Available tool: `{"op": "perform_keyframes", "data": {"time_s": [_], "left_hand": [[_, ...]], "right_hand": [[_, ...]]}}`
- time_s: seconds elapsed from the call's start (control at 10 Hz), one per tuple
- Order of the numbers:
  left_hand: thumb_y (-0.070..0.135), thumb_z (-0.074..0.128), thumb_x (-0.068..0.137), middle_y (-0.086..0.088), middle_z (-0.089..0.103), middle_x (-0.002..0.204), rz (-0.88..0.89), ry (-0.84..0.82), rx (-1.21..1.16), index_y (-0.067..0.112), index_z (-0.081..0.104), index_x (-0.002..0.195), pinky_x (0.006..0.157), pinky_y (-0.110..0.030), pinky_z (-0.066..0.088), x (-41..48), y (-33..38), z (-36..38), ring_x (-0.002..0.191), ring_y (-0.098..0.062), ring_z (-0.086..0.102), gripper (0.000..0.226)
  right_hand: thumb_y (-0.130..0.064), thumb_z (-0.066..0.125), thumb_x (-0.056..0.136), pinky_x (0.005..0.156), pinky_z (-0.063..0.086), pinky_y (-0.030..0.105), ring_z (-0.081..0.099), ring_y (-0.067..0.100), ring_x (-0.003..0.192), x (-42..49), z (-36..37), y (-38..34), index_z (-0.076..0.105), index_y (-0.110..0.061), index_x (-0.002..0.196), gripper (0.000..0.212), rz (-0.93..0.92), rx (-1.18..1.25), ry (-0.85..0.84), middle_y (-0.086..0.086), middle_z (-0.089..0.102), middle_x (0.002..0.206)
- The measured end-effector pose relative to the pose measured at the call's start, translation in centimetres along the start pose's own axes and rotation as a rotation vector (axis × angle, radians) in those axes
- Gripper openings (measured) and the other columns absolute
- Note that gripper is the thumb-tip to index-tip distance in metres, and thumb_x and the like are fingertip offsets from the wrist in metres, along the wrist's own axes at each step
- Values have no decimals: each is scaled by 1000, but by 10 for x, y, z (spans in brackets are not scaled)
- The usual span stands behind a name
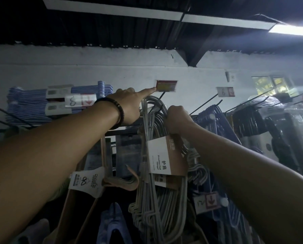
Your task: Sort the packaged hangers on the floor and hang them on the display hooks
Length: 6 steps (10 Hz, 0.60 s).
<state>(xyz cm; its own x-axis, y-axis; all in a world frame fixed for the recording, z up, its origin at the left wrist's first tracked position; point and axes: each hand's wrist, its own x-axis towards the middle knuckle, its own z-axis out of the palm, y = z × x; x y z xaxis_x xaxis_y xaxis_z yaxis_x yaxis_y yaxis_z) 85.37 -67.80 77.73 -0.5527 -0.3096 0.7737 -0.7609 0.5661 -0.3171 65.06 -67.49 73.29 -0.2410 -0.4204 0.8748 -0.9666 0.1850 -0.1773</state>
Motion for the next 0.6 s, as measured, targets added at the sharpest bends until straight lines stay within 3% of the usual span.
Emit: {"op": "perform_keyframes", "data": {"time_s": [0.1,0.3,0.4,0.5,0.6], "left_hand": [[-2,50,87,-9,47,139,-16,-5,-3,67,-1,150,80,-45,56,-2,2,0,98,-28,49,107],[15,51,96,-13,49,135,6,-20,-30,60,3,155,87,-49,55,-6,9,-1,103,-34,54,88],[22,48,100,-15,46,138,-5,-38,-50,58,1,156,88,-51,54,-11,13,0,107,-36,54,82],[18,50,98,-13,43,141,-20,-46,-65,61,-1,154,91,-53,53,-19,20,0,111,-37,52,88],[4,55,88,-9,41,144,-66,-41,-73,62,4,153,92,-51,54,-27,21,7,120,-37,51,101]], "right_hand": [[-18,58,102,60,47,28,57,18,68,-6,17,9,68,-5,104,17,63,53,4,9,63,89],[-31,50,107,60,51,33,61,26,75,-31,47,32,66,-7,105,29,154,82,-53,10,65,91],[-31,53,105,67,52,36,62,29,84,-40,47,35,65,-8,119,30,214,118,-111,13,68,105],[-41,56,101,75,54,41,66,35,97,-57,37,35,53,-9,121,38,243,163,-86,13,65,111],[-50,55,99,82,57,47,63,36,106,-80,31,43,47,-13,124,45,165,200,75,14,60,119]]}}
